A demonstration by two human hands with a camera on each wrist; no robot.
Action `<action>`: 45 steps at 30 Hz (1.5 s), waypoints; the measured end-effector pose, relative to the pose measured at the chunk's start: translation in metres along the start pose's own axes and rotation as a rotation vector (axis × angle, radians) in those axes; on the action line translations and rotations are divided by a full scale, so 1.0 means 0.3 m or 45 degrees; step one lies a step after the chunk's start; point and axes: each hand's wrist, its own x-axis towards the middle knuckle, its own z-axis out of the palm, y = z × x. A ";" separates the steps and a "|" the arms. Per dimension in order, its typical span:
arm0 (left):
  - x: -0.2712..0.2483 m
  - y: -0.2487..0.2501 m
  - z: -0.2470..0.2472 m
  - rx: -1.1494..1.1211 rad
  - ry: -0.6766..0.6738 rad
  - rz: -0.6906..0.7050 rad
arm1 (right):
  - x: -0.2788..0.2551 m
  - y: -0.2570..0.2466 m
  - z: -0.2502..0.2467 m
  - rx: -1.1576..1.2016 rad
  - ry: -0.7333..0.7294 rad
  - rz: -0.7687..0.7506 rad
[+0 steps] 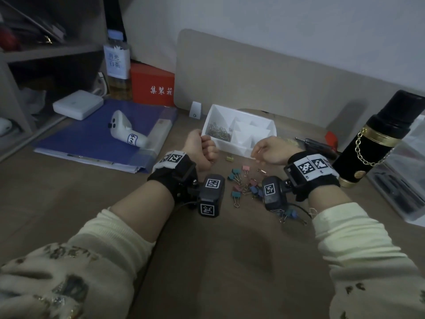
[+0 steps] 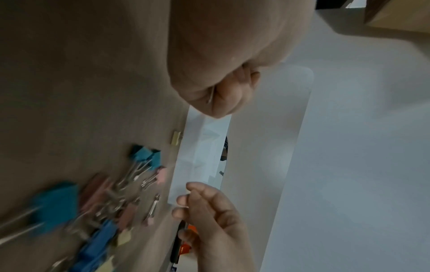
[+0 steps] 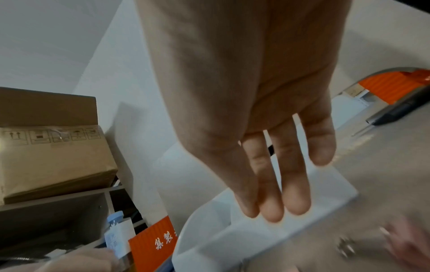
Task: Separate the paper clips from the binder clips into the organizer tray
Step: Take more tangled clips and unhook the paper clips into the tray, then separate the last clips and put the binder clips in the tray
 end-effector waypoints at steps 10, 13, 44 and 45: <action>0.144 0.187 0.157 -0.108 -0.103 0.084 | 0.148 -0.182 -0.121 0.621 -0.014 -0.214; 0.213 0.209 0.186 -0.119 -0.042 0.132 | 0.225 -0.202 -0.084 1.061 -0.159 -0.130; 0.405 0.221 0.223 0.442 0.068 0.153 | 0.442 -0.140 0.043 1.422 -0.299 0.046; 0.401 0.224 0.222 0.456 0.080 0.147 | 0.434 -0.141 0.037 1.398 -0.304 0.033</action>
